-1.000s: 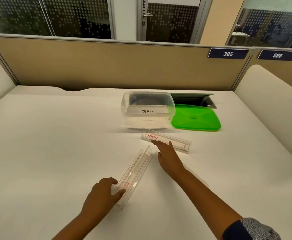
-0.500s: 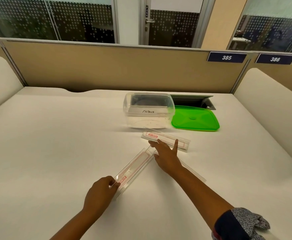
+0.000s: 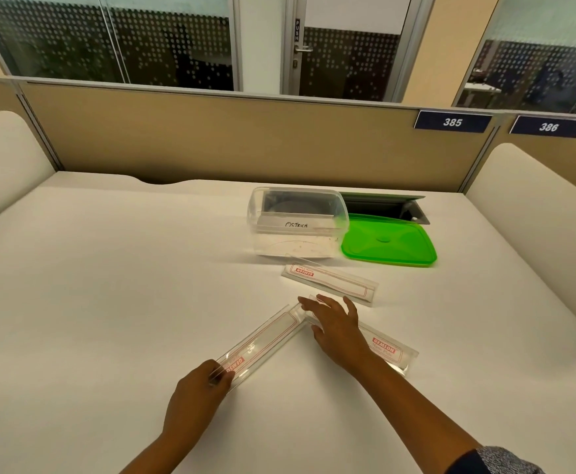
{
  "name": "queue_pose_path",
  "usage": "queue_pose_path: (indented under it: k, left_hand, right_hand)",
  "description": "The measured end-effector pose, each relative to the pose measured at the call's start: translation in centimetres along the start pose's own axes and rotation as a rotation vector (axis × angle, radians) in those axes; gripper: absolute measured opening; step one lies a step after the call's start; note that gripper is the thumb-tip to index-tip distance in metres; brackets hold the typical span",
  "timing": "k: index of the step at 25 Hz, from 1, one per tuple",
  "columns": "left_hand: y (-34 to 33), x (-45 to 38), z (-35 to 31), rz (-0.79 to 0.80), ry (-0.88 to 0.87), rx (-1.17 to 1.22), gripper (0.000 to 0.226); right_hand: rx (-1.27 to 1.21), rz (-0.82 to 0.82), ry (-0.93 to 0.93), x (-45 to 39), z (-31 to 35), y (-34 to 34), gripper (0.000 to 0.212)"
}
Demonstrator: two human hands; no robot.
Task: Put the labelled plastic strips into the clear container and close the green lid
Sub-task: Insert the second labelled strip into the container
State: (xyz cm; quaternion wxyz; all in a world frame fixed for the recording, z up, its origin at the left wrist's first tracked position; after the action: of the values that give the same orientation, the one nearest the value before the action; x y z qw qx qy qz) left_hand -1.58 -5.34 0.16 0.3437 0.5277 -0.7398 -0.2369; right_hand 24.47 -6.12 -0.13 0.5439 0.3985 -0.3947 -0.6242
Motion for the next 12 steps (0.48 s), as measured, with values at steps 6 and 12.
queue_pose_path:
  k: [6, 12]
  left_hand:
    - [0.3, -1.2, 0.5, -0.004, 0.064, 0.094, 0.025]
    - [0.8, -1.7, 2.2, -0.008, 0.061, 0.225, 0.004]
  right_hand:
    - [0.006, -0.007, -0.052, 0.1, -0.1, 0.1, 0.056]
    - [0.128, -0.043, -0.104, 0.4, 1.2, 0.5, 0.056]
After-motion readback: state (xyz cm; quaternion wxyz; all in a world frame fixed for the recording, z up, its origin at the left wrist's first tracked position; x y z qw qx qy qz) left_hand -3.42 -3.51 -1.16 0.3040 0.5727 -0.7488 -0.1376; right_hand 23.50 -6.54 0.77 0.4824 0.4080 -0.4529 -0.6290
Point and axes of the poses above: each hand's wrist, its own x-axis away from the middle knuckle, its own y-axis out of the back of the hand, z = x × y, the point moved 2 cm from there along -x, towards the middle knuckle, and after that the axes turned 5 degrees about z, right-handed, at the moved point
